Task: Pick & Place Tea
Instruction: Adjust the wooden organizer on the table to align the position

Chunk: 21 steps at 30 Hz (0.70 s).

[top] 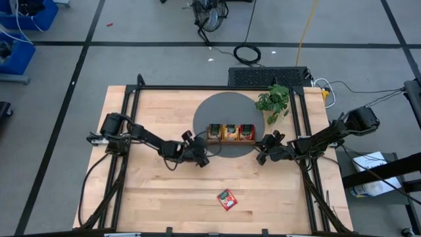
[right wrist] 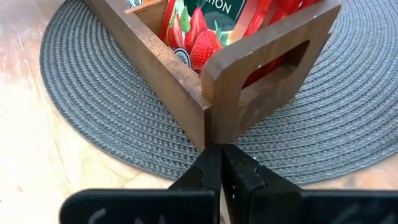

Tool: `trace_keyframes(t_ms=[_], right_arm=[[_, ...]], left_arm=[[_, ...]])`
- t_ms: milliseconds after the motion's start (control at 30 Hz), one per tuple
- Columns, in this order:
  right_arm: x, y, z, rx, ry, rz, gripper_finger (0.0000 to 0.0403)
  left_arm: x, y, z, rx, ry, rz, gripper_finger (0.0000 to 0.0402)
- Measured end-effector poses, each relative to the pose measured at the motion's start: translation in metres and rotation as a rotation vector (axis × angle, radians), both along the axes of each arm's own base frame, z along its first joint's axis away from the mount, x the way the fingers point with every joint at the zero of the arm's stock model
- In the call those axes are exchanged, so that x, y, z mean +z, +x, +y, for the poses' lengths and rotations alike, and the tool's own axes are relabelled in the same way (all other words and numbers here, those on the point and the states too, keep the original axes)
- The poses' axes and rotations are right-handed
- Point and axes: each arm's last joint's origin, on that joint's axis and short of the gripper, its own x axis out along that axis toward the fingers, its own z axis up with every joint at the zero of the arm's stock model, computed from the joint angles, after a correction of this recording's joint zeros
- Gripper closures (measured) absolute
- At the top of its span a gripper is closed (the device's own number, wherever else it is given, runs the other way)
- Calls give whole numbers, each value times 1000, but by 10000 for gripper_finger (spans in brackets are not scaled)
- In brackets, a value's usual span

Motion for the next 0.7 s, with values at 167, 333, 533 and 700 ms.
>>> trace_keyframes(t_ms=[167,333,533,700], right_arm=[[0,0,0,6,-9,2,403],[0,0,0,6,-9,3,403],[0,-1,0,0,-13,8,403],[-1,-1,-1,-21,-11,12,403]], left_arm=[[0,0,-3,-8,13,0,383],[0,0,-3,-10,17,1,397],[0,-1,-4,-17,27,19,371],[-2,-3,-3,-8,23,44,363]])
